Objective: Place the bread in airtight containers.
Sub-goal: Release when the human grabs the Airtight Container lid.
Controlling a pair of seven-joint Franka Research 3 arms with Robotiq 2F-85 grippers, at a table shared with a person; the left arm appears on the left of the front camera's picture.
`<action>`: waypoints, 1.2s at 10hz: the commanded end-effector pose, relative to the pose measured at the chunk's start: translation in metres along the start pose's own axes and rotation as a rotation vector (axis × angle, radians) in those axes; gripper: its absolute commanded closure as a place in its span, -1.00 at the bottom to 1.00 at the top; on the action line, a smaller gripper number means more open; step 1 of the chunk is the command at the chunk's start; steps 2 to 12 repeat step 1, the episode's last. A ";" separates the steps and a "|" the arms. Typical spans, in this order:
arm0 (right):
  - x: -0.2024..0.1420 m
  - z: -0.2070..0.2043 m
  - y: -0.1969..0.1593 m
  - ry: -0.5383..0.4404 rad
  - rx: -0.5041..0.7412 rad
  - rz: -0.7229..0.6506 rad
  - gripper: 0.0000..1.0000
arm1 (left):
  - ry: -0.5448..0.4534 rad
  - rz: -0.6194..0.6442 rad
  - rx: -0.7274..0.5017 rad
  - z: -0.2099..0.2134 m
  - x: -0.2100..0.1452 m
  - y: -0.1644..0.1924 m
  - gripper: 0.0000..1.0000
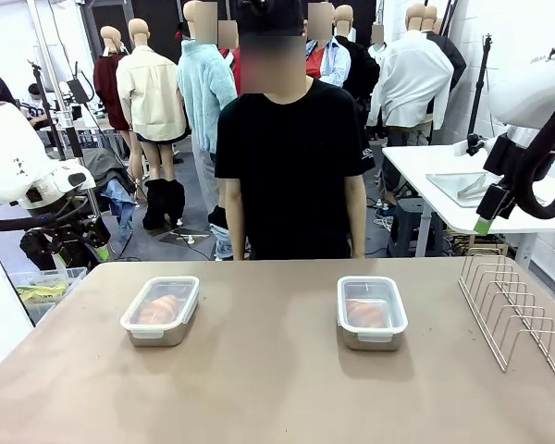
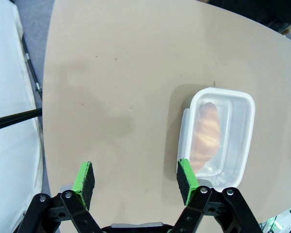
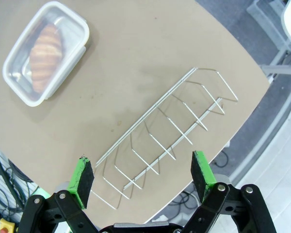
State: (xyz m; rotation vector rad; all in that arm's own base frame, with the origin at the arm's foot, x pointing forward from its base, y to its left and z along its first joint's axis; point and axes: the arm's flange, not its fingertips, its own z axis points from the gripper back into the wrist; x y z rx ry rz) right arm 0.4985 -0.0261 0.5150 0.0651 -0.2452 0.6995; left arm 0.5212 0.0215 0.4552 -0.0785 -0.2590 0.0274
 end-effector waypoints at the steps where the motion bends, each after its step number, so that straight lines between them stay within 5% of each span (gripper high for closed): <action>1: 0.002 0.001 -0.001 0.012 -0.004 -0.001 -1.00 | -0.004 0.001 0.002 0.002 0.000 0.001 -0.77; 12: 0.002 0.001 -0.001 0.012 -0.004 -0.001 -1.00 | -0.004 0.001 0.002 0.002 0.000 0.001 -0.77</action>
